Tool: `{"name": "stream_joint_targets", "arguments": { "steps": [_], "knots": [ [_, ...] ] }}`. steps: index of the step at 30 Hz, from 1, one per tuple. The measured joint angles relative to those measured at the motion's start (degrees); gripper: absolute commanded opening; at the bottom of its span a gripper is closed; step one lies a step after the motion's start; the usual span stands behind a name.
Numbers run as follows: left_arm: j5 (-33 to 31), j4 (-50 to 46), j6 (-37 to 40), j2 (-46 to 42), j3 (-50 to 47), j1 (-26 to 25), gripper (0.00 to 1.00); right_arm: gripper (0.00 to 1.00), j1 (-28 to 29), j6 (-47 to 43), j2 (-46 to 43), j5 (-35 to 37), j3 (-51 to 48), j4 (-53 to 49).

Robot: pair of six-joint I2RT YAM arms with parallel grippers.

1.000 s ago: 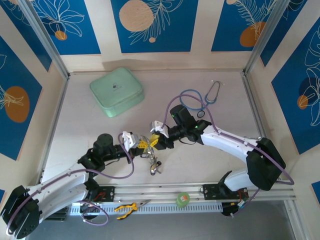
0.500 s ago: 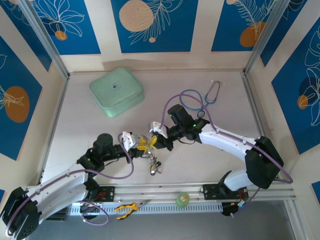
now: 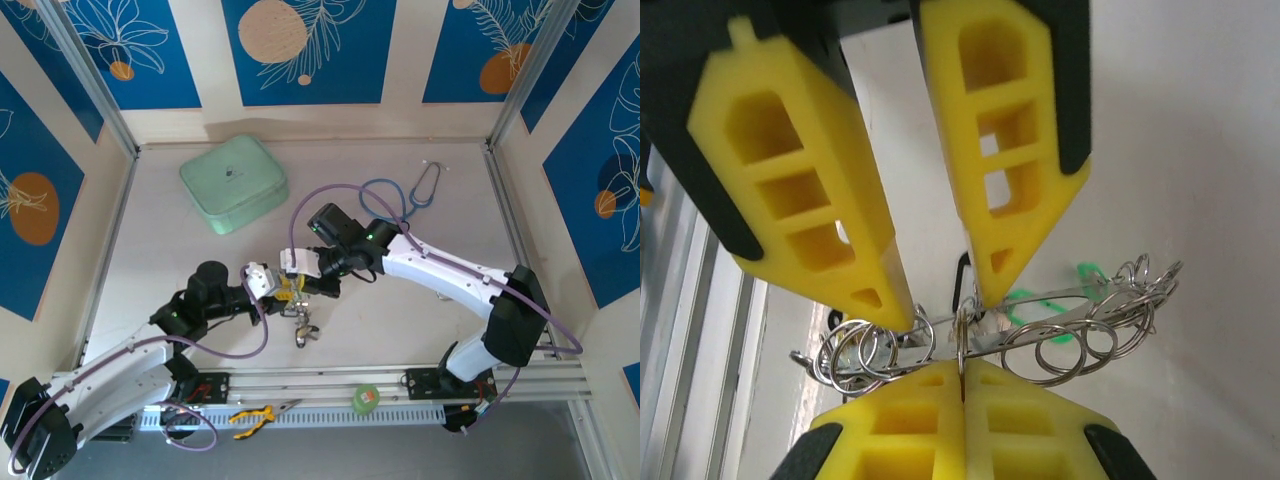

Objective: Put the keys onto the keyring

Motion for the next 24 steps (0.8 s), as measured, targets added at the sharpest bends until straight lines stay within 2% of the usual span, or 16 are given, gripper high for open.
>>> {"name": "stream_joint_targets", "arguments": {
  "steps": [11,24],
  "knots": [
    [0.2,0.5,0.0,1.1,0.0,0.0,0.22,0.0,0.8,-0.1,0.6,0.8,1.5,-3.1],
    [0.2,0.1,-0.2,-0.7,0.0,0.1,0.25,0.0,-0.3,1.9,0.5,-1.9,-0.2,0.2]
  ]
}}
